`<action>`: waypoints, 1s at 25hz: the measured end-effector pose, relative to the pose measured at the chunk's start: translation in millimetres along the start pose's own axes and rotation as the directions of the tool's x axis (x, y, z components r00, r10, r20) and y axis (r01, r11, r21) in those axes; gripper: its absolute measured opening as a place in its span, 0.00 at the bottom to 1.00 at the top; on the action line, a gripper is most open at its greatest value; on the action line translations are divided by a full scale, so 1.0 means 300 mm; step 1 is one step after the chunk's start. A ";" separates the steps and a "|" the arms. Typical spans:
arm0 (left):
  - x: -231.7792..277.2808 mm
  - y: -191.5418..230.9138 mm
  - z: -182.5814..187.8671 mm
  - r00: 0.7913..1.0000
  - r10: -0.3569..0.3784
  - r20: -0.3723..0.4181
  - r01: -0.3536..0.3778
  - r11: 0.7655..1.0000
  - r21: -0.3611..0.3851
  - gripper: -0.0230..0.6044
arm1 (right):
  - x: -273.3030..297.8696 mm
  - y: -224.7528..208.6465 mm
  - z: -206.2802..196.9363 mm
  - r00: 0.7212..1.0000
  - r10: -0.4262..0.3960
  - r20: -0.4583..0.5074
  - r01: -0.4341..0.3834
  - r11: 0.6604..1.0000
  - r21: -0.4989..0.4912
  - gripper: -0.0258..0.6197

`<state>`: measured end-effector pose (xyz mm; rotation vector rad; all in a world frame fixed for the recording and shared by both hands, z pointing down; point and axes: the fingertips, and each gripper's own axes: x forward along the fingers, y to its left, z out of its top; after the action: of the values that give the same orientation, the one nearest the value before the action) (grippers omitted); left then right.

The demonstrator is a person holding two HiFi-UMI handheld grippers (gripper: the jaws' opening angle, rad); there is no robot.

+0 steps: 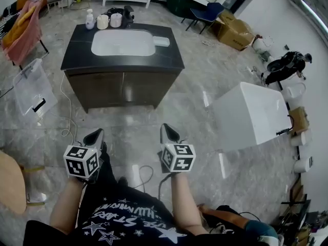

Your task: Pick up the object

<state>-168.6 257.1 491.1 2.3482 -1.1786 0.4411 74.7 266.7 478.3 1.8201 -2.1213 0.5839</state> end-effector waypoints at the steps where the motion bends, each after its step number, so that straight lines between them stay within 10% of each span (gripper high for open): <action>1: -0.006 -0.011 -0.004 1.000 -0.001 0.001 0.001 1.000 0.002 0.05 | -0.011 -0.004 -0.005 1.000 -0.001 0.002 0.001 1.000 0.002 0.05; 13: 0.025 0.025 0.009 1.000 0.015 -0.005 -0.015 1.000 -0.012 0.05 | 0.046 -0.029 0.044 0.996 0.024 0.086 -0.028 0.998 0.047 0.18; 25: 0.421 0.165 0.214 0.999 -0.040 -0.018 0.040 0.998 -0.040 0.05 | 0.393 -0.196 0.191 0.999 0.005 0.036 -0.007 0.998 0.055 0.30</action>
<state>-131.2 113.1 511.1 2.3243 -1.1194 0.4216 116.1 129.6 489.8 1.8674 -2.1552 0.6213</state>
